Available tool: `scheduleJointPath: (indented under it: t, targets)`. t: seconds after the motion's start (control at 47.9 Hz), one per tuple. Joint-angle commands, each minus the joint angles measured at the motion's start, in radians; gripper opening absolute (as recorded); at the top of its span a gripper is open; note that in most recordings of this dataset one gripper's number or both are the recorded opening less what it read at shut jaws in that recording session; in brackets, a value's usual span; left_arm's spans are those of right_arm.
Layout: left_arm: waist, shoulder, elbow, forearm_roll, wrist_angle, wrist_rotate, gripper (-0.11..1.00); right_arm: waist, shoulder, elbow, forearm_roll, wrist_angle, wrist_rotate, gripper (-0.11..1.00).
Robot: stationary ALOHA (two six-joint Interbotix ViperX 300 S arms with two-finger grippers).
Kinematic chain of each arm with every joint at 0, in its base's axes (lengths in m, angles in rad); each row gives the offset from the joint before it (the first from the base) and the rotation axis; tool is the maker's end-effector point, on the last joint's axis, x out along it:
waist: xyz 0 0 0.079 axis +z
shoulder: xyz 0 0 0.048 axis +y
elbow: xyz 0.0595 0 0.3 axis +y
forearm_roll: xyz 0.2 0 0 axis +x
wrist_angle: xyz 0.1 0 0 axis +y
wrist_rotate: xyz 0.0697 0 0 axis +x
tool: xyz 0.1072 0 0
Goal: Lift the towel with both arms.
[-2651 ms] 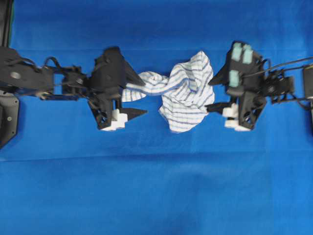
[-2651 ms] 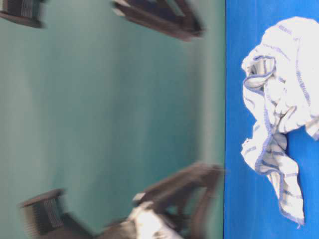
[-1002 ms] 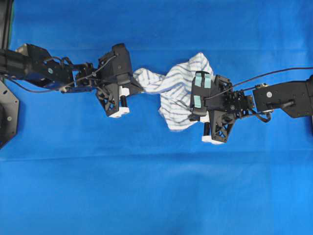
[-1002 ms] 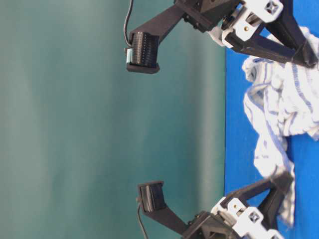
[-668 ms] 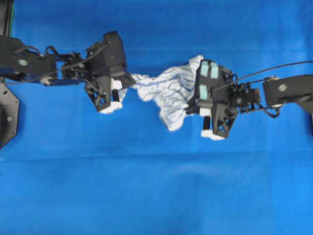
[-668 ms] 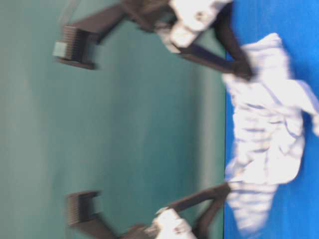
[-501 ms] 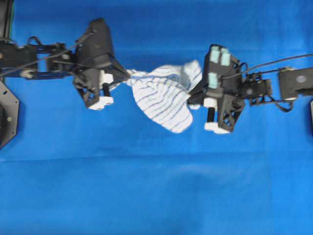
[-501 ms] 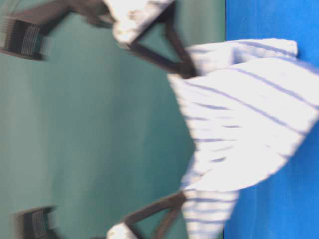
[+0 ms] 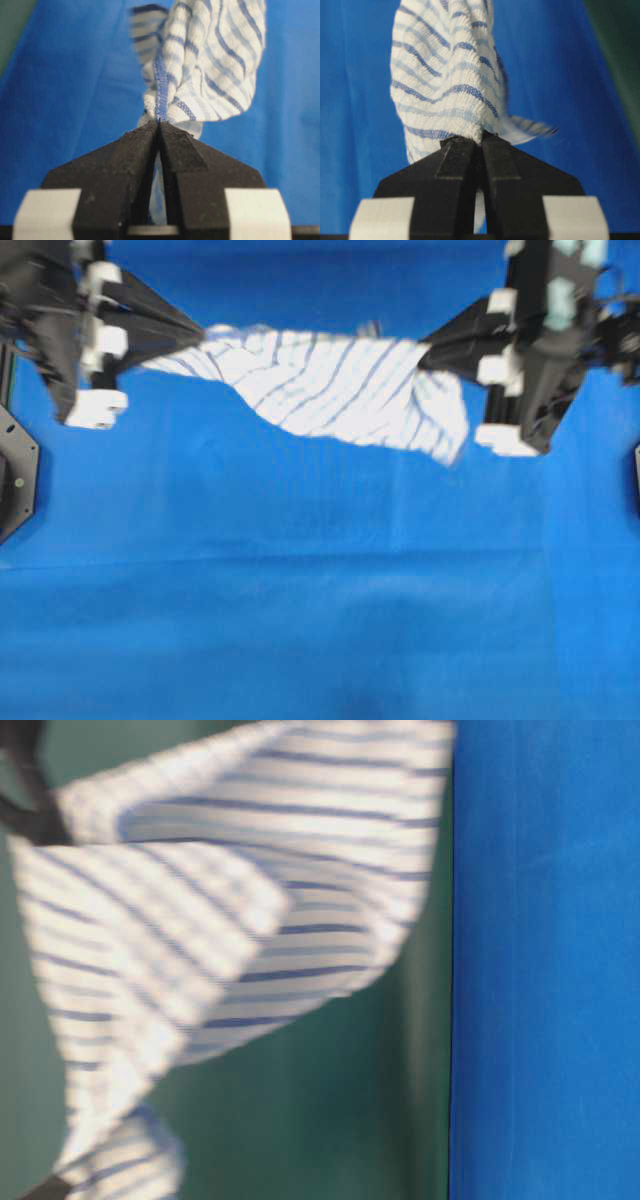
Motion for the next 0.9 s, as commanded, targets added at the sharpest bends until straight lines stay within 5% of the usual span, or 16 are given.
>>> scheduleJointPath:
  t: [0.0,0.313,0.877]
  targets:
    - [-0.002,-0.023,-0.046,0.002,0.018,0.003,0.02,0.0,-0.026,-0.066,-0.003,0.025,-0.012,0.01]
    - [-0.002,-0.064,-0.132,0.003,0.032,0.009,0.02,0.0,-0.035,-0.189,-0.003,0.067,-0.071,0.01]
    - [-0.011,-0.058,-0.147,0.003,0.032,0.077,0.02,0.0,-0.011,-0.195,-0.002,0.078,-0.12,0.02]
